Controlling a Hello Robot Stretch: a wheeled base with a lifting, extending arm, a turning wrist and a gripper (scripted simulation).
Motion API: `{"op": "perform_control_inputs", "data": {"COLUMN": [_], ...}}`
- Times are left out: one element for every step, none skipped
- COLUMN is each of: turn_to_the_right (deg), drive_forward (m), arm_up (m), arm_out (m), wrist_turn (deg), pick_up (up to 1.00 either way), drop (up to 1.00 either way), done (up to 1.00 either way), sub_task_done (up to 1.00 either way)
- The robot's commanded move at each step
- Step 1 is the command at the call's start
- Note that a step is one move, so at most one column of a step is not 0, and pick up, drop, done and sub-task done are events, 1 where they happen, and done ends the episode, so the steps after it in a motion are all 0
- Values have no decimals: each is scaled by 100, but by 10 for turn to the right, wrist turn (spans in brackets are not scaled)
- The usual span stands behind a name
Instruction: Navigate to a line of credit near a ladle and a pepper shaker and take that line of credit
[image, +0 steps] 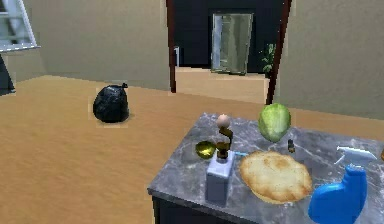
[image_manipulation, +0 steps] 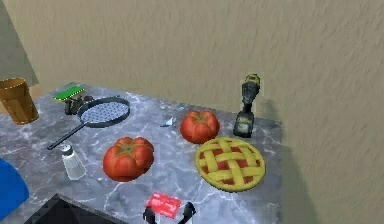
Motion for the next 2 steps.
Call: {"op": "perform_control_inputs", "data": {"turn_to_the_right": [0,0], "drive_forward": [0,0], "arm_up": [10,0], "arm_out": [0,0], "wrist_turn": [0,0], "pick_up": [0,0], "drop": [0,0], "done": [0,100], "sub_task_done": [0,0]}}
